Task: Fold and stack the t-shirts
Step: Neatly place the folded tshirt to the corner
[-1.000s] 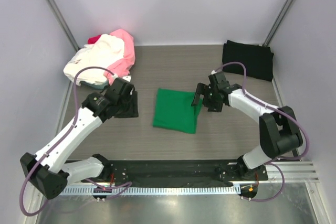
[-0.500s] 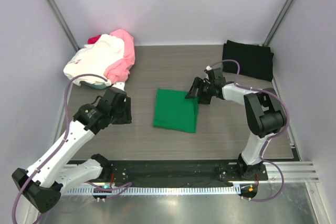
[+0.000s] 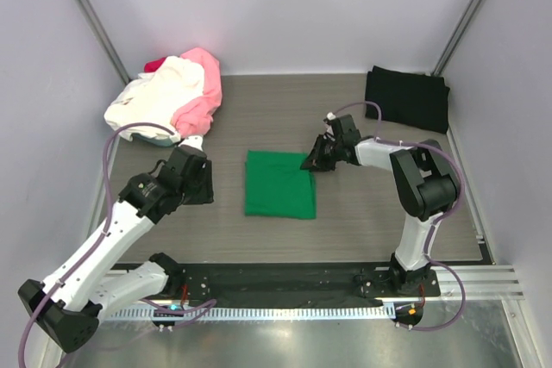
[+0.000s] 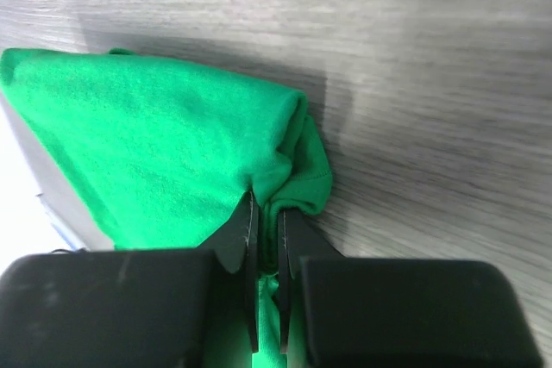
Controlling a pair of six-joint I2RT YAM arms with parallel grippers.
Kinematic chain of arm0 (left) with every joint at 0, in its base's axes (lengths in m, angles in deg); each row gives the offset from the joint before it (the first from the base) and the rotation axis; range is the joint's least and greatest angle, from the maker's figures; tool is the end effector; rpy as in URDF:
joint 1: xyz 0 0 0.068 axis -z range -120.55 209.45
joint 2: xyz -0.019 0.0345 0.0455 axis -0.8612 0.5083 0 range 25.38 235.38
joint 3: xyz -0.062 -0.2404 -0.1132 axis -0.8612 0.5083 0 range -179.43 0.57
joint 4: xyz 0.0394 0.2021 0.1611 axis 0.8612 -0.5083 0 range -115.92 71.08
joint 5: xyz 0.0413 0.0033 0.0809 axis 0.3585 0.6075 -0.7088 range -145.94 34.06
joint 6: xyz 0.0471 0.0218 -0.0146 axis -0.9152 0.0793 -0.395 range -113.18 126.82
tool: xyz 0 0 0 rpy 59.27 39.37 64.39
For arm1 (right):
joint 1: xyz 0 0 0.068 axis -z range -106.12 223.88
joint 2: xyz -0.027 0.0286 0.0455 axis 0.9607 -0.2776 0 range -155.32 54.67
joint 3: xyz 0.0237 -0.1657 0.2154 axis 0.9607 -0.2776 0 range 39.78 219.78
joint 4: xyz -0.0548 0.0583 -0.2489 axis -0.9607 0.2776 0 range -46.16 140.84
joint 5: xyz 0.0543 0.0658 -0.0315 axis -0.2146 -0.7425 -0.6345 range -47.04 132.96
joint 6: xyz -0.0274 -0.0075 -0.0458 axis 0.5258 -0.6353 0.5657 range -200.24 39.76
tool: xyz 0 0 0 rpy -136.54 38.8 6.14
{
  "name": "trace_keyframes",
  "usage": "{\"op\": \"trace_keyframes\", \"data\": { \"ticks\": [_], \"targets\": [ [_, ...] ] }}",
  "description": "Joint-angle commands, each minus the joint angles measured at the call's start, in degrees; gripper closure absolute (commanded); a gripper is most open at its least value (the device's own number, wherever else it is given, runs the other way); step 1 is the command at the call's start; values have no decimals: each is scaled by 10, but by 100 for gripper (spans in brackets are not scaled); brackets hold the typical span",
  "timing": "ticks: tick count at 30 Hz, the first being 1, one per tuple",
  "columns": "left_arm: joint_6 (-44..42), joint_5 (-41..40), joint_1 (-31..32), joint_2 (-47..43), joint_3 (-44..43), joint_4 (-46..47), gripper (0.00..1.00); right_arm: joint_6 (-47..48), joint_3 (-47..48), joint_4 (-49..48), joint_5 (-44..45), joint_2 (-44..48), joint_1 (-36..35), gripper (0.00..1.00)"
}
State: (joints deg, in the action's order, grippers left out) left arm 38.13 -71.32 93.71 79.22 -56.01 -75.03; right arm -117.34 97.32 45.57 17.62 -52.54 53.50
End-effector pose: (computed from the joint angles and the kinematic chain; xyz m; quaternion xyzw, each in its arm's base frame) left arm 0.1464 -0.0883 0.3114 -0.0177 0.9416 -0.0618 0.3305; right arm 0.3402 0.1427 0.1348 0.0621 0.9216 0.3365 0.1832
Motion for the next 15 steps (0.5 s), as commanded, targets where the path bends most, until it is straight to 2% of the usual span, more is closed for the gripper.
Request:
{"op": "trace_keyframes", "data": {
  "ticks": [1, 2, 7, 15],
  "targets": [
    [4, -20, -1, -20, 2, 21, 56, 84, 65, 84, 54, 31, 11, 99],
    [4, -21, -1, -22, 2, 22, 57, 113, 77, 123, 71, 39, 16, 99],
    [8, -25, -1, -32, 6, 25, 57, 159, 122, 185, 163, 82, 59, 99],
    [5, -27, -5, -34, 6, 26, 57, 222, 193, 213, 279, 112, 123, 99]
  ]
}}
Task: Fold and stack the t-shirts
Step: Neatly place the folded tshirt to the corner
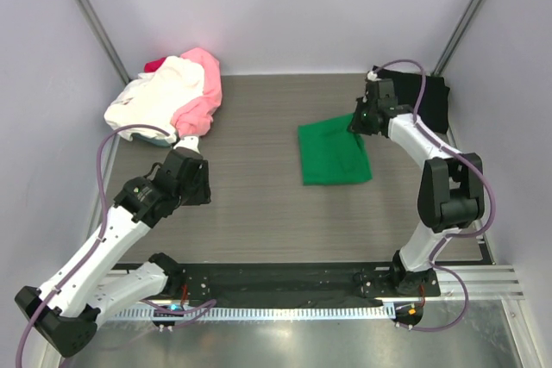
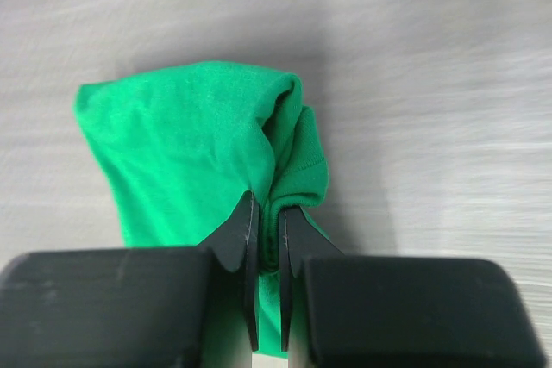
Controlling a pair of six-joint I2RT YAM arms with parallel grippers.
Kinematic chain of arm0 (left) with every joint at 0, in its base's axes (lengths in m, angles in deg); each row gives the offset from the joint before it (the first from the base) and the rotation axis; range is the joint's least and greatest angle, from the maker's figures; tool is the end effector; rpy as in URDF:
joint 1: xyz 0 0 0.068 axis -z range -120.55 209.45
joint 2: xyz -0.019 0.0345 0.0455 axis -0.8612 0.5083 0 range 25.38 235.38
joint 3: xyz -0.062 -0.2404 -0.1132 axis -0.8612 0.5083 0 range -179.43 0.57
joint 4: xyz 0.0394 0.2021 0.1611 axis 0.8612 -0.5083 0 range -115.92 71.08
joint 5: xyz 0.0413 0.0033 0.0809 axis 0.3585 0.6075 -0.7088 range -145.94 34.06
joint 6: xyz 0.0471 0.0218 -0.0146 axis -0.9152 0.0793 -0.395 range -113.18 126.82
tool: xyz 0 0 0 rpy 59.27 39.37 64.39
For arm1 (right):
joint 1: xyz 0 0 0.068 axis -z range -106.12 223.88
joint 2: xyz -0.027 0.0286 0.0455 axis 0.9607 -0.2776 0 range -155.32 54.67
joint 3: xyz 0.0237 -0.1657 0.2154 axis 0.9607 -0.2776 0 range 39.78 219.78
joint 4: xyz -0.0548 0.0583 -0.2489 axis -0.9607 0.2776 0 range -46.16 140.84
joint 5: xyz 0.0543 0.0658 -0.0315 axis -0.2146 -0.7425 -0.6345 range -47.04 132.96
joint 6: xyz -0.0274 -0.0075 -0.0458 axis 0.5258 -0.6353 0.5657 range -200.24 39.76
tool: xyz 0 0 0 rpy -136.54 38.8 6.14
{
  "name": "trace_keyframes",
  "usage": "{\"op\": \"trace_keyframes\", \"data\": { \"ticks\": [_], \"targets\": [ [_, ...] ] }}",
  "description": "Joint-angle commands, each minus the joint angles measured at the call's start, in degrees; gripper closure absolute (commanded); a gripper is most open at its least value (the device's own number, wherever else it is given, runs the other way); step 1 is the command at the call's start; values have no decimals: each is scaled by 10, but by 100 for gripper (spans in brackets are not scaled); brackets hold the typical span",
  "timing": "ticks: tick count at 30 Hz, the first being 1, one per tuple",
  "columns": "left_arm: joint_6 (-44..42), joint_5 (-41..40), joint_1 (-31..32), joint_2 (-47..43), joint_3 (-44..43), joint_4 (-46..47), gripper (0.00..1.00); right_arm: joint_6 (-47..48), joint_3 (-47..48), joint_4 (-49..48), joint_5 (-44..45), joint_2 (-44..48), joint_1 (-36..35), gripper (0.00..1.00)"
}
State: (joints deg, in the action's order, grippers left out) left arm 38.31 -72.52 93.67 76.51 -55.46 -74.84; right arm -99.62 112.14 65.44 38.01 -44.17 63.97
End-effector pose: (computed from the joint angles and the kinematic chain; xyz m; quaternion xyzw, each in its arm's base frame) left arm 0.1391 -0.0823 0.3157 -0.0258 0.9338 -0.0649 0.3510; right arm 0.3735 0.0685 0.2374 0.0616 0.9311 0.1293 0.3355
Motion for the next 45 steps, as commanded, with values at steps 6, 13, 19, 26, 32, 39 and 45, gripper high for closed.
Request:
{"op": "trace_keyframes", "data": {
  "ticks": [6, 13, 19, 26, 32, 39, 45],
  "targets": [
    [4, -21, -15, -8, 2, 25, 57, 77, 146, 20, 62, 8, 76, 99],
    [2, -18, -23, 0, 2, 24, 57, 123, 265, 29, 18, -45, 124, 99],
    [2, -19, -39, 2, 3, 26, 59, 147, 353, 35, -23, -88, 146, 99],
    [2, -16, -52, 8, 3, 26, 60, 152, 437, 40, -36, -127, 148, 99],
    [5, -24, -53, 12, 3, 24, 61, 138, 495, 41, -38, -160, 156, 99],
    [6, -25, -52, 15, 3, 23, 61, 131, 520, 39, -44, -191, 176, 99],
    [8, -28, -52, 22, 2, 20, 61, 109, 554, 34, -74, -239, 204, 99]
  ]
}}
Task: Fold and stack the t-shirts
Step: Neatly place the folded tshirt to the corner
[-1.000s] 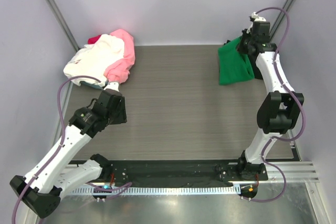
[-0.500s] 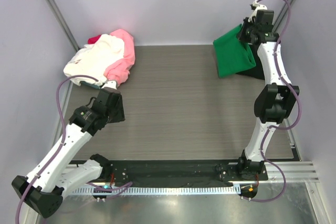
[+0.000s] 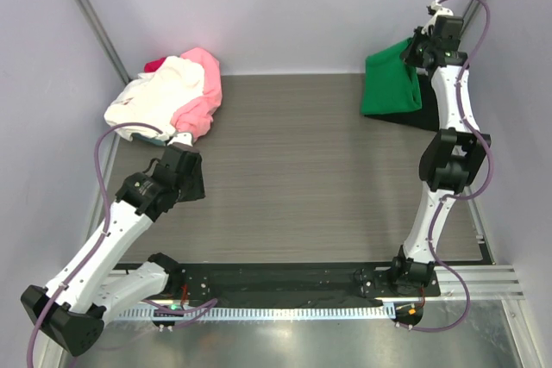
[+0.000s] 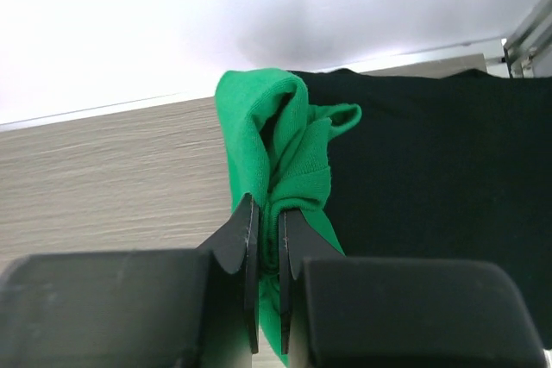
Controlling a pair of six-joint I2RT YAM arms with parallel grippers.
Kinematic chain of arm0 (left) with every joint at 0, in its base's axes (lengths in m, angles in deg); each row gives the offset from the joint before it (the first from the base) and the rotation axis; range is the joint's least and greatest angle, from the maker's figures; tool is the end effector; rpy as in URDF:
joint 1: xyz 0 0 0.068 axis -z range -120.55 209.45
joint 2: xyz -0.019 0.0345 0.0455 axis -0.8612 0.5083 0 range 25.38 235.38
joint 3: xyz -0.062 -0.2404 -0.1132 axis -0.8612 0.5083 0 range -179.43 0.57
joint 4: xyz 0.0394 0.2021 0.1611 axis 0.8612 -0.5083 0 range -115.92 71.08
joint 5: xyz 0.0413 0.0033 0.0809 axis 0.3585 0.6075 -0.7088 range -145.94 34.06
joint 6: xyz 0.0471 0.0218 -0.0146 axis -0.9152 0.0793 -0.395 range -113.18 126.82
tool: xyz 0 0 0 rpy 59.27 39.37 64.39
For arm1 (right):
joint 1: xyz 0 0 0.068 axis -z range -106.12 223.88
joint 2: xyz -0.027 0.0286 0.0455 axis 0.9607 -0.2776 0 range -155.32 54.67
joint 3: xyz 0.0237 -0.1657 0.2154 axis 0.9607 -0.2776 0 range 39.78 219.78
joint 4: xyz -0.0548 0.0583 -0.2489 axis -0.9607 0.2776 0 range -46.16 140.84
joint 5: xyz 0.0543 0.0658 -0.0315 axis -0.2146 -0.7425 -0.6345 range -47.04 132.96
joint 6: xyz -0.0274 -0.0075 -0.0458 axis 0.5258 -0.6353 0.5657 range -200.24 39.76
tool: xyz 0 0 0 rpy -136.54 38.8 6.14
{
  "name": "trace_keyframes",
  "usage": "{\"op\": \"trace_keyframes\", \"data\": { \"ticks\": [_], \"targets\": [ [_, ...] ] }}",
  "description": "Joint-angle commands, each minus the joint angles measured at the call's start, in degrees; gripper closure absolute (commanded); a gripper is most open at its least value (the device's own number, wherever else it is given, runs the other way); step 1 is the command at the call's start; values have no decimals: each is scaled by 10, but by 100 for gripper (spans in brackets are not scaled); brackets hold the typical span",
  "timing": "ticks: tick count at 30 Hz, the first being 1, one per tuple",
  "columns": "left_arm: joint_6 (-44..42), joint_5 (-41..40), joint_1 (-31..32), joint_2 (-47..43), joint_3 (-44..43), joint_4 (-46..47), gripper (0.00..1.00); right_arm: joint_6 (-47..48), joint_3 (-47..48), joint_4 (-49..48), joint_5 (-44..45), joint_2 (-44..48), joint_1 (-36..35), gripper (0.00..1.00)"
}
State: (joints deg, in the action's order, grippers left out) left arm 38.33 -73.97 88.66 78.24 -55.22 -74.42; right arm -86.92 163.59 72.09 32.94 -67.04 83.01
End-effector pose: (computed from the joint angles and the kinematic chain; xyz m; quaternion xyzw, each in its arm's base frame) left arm 0.1518 -0.0722 0.3108 -0.0690 0.9343 -0.0321 0.3484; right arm 0.4939 -0.0730 0.3589 0.0705 0.8439 0.0628 0.5282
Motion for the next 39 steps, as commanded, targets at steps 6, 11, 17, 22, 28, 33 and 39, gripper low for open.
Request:
{"op": "trace_keyframes", "data": {
  "ticks": [6, 11, 17, 22, 28, 33, 39],
  "targets": [
    [7, -14, -3, 8, 0, 16, 62, -23, 56, -32, -40, -37, 37, 99],
    [9, -17, -2, 10, 0, 15, 62, -27, 86, -31, -60, -82, 54, 99],
    [10, -18, -3, 15, 0, 15, 62, -14, 138, -29, -63, -148, 72, 99],
    [10, -19, -3, 21, 0, 13, 62, -15, 175, -46, -62, -215, 104, 99],
    [13, -22, -3, 17, -1, 14, 62, -47, 181, -86, -22, -282, 134, 37],
    [15, -25, -3, 18, -1, 11, 63, -68, 178, -84, 18, -266, 150, 8],
    [17, -32, -3, 20, -2, 8, 62, -111, 173, -80, 17, -216, 156, 4]
  ]
}}
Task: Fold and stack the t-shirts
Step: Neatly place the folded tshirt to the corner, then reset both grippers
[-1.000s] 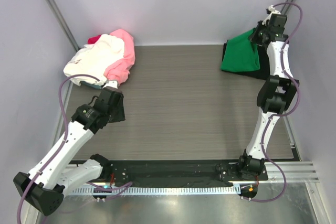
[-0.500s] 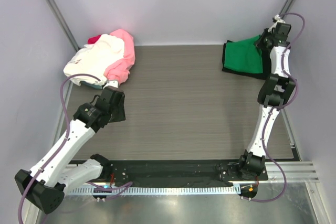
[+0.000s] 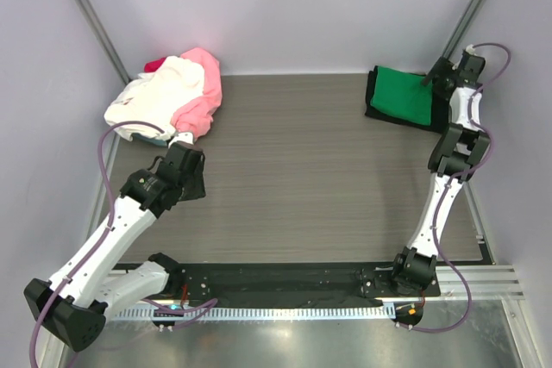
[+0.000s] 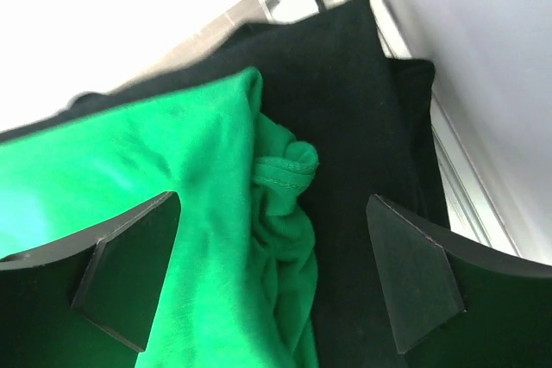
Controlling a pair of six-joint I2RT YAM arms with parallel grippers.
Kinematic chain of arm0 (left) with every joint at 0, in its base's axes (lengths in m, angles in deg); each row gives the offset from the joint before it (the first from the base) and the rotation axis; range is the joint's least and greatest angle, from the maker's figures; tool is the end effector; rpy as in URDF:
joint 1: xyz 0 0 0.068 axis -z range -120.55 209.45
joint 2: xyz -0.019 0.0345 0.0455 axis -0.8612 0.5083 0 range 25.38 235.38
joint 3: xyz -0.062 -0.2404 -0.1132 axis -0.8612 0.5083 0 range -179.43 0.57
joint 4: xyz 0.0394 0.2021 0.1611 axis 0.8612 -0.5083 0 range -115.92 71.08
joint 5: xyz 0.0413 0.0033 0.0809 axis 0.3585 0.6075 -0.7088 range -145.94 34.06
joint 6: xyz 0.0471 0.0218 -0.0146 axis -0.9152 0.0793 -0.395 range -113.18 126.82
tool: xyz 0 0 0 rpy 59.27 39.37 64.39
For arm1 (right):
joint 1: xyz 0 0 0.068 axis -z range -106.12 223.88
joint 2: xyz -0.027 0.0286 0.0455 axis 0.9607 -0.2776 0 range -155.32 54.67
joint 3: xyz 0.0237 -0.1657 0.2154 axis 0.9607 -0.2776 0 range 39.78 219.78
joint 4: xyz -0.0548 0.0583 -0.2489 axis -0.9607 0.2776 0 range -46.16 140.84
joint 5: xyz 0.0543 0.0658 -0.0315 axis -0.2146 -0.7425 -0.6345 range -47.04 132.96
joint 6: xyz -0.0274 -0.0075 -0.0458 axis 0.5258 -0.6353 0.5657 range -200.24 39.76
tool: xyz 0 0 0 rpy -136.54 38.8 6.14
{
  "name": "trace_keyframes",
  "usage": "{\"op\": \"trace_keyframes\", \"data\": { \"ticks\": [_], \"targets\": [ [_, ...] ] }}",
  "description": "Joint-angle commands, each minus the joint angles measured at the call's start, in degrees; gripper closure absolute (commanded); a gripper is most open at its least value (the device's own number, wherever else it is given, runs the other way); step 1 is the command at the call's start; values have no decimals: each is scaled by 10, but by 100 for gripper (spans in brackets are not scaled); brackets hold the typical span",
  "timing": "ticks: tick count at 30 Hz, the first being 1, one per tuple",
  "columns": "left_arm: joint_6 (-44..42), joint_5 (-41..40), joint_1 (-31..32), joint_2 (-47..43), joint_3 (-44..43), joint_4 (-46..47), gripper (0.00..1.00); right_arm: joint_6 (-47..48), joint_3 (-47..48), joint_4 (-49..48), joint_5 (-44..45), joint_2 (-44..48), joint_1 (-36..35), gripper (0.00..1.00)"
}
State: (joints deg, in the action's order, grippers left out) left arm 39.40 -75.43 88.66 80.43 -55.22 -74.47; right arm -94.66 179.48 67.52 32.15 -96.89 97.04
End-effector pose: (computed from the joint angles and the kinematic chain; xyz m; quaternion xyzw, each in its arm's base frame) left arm 0.1585 -0.0750 0.3051 -0.0787 0.9376 -0.0145 0.3384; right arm 0.5477 -0.2270 0.1842 0.2443 0.8520 0.0488 0.4605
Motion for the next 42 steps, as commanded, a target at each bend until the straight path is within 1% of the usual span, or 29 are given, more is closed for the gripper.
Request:
{"op": "trace_keyframes", "data": {
  "ticks": [1, 8, 12, 13, 15, 16, 17, 18, 19, 20, 21, 22, 23, 24, 25, 26, 27, 28, 29, 30, 31, 32, 33, 35, 37, 38, 39, 41, 42],
  "targets": [
    [6, -18, -3, -2, -2, 9, 62, -40, 14, -36, 18, 87, 15, 4],
    [7, -20, -2, 0, -2, 8, 62, -61, -14, -27, 30, 144, 7, 3],
    [7, -19, -3, -1, -3, 8, 62, -96, -64, -28, 15, 189, -2, 2],
    [7, -18, -3, -3, -2, 9, 62, -108, -80, -36, 11, 216, -6, 2],
    [7, -17, -3, -5, -3, 9, 62, -155, -157, -62, -6, 257, -21, 2],
    [7, -18, -3, -4, -2, 8, 62, -171, -189, -92, -14, 304, -28, 2],
    [7, -20, -2, -6, -2, 8, 62, -194, -257, -110, -26, 328, -35, 2],
    [8, -20, -3, -6, -2, 7, 62, -202, -292, -122, -32, 353, -54, 2],
    [9, -21, -3, -9, -1, 7, 62, -206, -329, -147, -39, 410, -66, 2],
    [9, -24, -3, -13, -2, 6, 62, -207, -366, -160, -41, 437, -79, 2],
    [10, -25, -3, -16, -2, 6, 62, -202, -438, -168, -40, 469, -112, 2],
    [10, -26, -3, -20, -2, 7, 60, -204, -477, -186, -25, 499, -129, 2],
    [11, -28, -3, -24, -1, 6, 60, -200, -518, -202, -28, 559, -150, 2],
    [11, -28, -2, -27, -1, 6, 59, -193, -586, -208, -21, 587, -169, 2],
    [11, -29, -3, -28, -2, 8, 59, -195, -620, -210, -10, 615, -207, 1],
    [10, -29, -3, -30, -1, 7, 59, -196, -685, -214, -10, 672, -227, 1],
    [10, -28, -3, -29, -2, 8, 59, -197, -717, -217, -13, 697, -249, 1],
    [10, -28, -3, -31, -2, 7, 58, -210, -750, -221, -12, 728, -290, 1],
    [9, -28, -2, -30, -3, 6, 57, -217, -813, -224, -13, 755, -310, 1],
    [12, -29, -3, -31, -3, 5, 55, -222, -843, -231, -13, 808, -332, 1],
    [13, -33, -3, -32, -3, 4, 53, -238, -872, -232, -7, 833, -351, 1],
    [13, -35, -3, -35, -4, 2, 50, -246, -925, -232, 2, 857, -393, 1],
    [17, -39, -3, -37, -3, 2, 39, -254, -952, -233, 3, 902, -411, 1],
    [20, -47, -3, -42, -4, -1, 33, -282, -1013, -233, 12, 935, -462, 1],
    [21, -49, -3, -44, -3, -1, 26, -295, -1041, -218, 26, 971, -499, 1],
    [21, -49, -3, -43, -3, 0, 24, -303, -1064, -213, 33, 980, -534, 1],
    [21, -47, -3, -43, -3, 0, 19, -310, -1078, -217, 46, 988, -557, 1],
    [20, -45, -3, -42, -3, 0, 16, -329, -1117, -229, 65, 1008, -590, 1],
    [20, -45, -3, -42, -4, -1, 11, -343, -1129, -257, 69, 1008, -620, 1]
  ]
}}
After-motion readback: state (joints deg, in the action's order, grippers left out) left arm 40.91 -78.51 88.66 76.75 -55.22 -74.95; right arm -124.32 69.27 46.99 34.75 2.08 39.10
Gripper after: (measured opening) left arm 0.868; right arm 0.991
